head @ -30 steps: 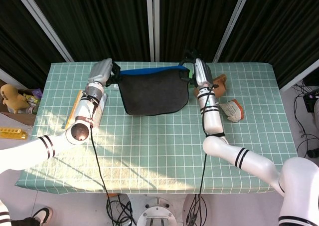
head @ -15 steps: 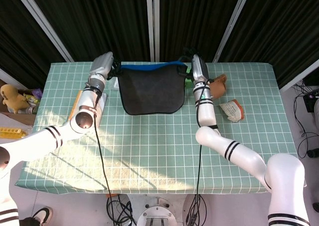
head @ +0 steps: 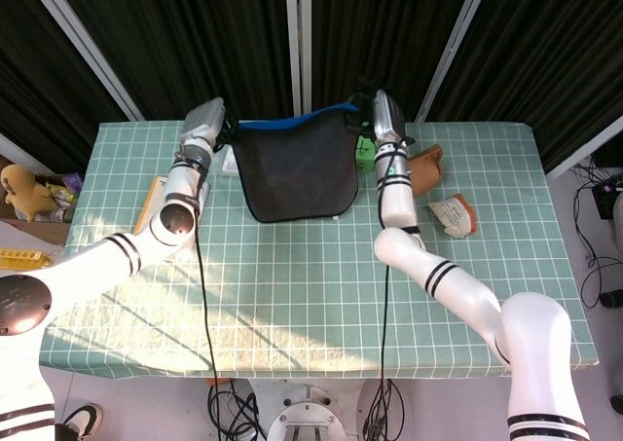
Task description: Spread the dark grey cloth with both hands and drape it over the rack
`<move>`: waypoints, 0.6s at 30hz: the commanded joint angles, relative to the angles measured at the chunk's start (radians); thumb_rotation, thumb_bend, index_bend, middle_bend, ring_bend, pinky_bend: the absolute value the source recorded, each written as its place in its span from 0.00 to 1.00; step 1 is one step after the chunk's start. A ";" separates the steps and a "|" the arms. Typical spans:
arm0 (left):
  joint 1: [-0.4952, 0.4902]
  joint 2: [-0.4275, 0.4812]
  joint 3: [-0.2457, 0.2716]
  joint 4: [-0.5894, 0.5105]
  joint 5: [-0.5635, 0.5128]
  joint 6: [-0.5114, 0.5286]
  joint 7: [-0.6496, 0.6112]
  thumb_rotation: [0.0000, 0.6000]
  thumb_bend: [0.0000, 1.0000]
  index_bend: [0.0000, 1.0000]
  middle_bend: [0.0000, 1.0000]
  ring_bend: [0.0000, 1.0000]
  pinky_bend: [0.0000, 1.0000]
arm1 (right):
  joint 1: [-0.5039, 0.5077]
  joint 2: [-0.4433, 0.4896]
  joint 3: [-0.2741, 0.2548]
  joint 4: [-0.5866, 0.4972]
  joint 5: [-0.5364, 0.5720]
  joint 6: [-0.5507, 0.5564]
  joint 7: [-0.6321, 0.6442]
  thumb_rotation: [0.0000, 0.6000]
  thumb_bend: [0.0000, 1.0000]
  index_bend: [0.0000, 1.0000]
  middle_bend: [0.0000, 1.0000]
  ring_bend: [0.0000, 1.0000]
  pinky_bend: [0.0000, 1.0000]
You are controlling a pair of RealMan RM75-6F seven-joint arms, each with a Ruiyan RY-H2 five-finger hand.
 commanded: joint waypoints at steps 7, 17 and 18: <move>-0.022 -0.036 0.009 0.080 -0.016 -0.013 0.007 1.00 0.55 0.89 0.59 0.45 0.53 | 0.036 -0.033 0.004 0.078 0.036 -0.043 -0.016 1.00 0.56 1.00 0.19 0.00 0.00; -0.011 -0.021 0.012 0.090 0.022 -0.116 -0.020 1.00 0.29 0.05 0.21 0.34 0.40 | 0.035 -0.016 -0.020 0.077 0.048 -0.112 -0.051 1.00 0.21 0.02 0.00 0.00 0.00; -0.008 -0.023 0.011 0.091 0.040 -0.109 -0.030 1.00 0.25 0.01 0.16 0.32 0.38 | 0.034 -0.009 -0.018 0.072 0.060 -0.126 -0.054 1.00 0.15 0.00 0.00 0.00 0.00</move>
